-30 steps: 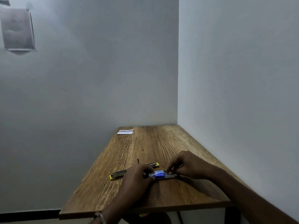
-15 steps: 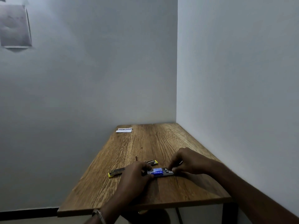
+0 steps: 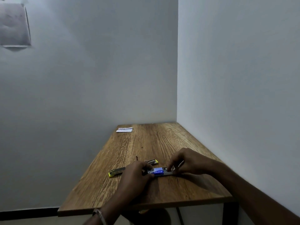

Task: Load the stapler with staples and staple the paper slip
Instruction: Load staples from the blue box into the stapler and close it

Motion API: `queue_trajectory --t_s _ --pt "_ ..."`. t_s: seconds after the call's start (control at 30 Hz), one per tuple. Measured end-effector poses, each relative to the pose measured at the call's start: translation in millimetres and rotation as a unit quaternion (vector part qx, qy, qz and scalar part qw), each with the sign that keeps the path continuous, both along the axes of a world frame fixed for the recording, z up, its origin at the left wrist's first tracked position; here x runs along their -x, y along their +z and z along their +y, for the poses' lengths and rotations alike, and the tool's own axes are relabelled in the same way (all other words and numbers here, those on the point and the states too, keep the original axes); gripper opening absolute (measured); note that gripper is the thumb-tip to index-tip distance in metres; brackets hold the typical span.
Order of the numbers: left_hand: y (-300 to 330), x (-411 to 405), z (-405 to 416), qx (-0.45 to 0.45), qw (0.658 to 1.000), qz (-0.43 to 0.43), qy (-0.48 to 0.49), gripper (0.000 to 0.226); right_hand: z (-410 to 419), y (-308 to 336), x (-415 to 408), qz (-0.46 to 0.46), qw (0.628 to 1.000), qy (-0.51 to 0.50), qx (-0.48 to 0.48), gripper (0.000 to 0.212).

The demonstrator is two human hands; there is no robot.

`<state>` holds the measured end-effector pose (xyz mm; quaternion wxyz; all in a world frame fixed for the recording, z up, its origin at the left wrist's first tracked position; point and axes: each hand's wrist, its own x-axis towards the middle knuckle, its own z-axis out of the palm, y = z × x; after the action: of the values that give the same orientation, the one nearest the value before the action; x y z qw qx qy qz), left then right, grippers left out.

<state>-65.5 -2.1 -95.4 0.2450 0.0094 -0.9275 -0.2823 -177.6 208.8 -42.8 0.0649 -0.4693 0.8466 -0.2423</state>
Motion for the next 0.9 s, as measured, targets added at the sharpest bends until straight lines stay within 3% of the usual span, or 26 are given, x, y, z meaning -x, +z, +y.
queue_trajectory --t_s 0.5,0.7,0.9 --pt "1.4 -0.2 0.5 0.001 1.0 -0.008 0.006 0.03 -1.8 0.7 2.2 -0.117 0.993 -0.024 0.019 0.009" --pt "2.5 -1.9 1.2 0.001 1.0 -0.012 0.002 0.031 -3.8 -0.6 0.3 -0.101 0.994 -0.039 0.0 0.009" --pt "3.3 -2.8 2.1 0.006 1.0 -0.01 0.001 0.032 -2.1 -2.3 0.3 -0.13 0.984 -0.025 0.121 0.009"
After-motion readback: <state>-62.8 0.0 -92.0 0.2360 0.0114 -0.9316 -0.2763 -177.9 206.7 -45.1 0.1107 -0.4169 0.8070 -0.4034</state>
